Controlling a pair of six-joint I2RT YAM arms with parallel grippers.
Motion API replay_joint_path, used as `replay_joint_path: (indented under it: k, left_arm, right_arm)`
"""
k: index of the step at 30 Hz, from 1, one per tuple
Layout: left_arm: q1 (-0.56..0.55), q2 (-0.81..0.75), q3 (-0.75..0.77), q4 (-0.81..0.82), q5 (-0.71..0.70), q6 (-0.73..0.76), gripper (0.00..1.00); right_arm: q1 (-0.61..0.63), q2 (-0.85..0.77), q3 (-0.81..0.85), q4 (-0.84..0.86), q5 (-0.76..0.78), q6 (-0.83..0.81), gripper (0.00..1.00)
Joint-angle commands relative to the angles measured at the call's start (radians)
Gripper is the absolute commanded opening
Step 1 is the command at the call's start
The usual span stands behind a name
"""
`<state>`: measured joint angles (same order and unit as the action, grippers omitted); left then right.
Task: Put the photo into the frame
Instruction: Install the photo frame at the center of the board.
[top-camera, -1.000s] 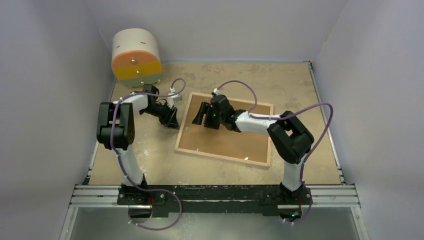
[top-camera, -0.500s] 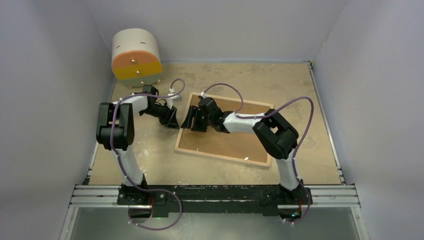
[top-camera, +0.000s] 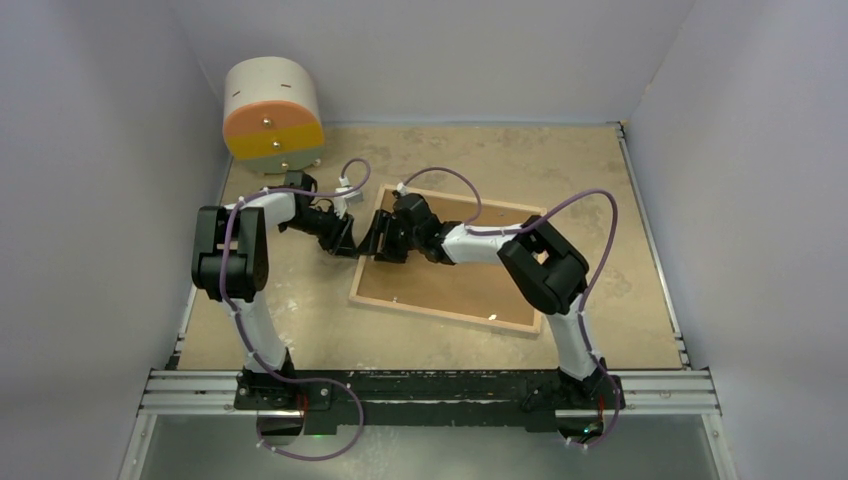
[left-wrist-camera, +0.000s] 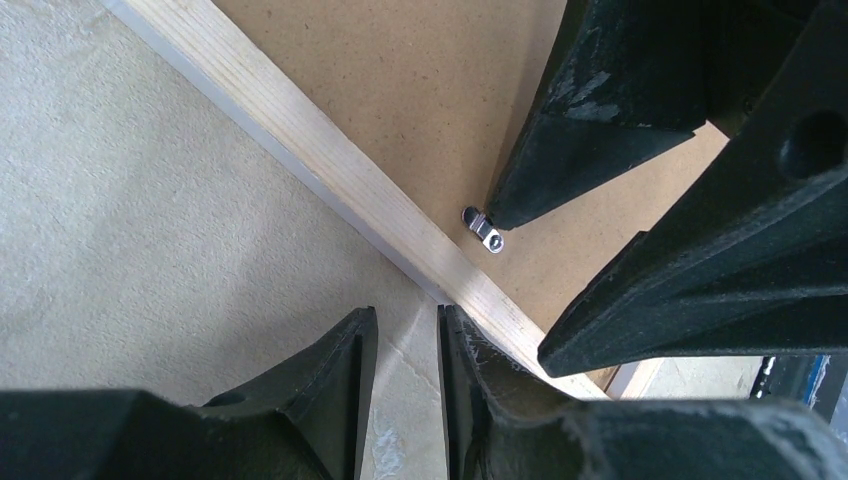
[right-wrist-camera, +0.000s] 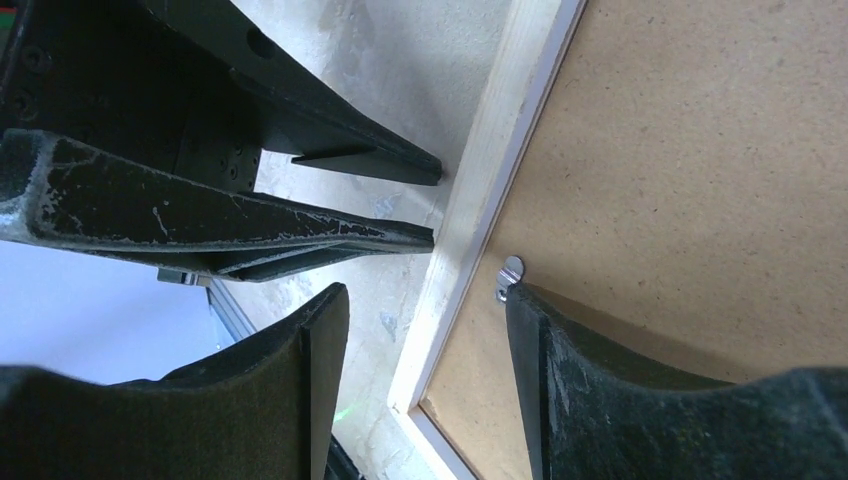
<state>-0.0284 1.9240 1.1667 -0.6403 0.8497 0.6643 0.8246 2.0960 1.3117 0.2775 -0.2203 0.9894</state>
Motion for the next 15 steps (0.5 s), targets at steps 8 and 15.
replay_joint_path:
  k: [8,15]
  left_arm:
    - [-0.018,0.000,-0.029,0.002,-0.045,0.009,0.31]
    - [-0.019,0.000,-0.030,0.003,-0.049,0.011,0.31]
  right_arm:
    - [0.002,0.043,0.054,0.005,-0.059,0.024,0.61]
    - [0.003,0.044,0.054,-0.003,-0.070,0.012,0.60]
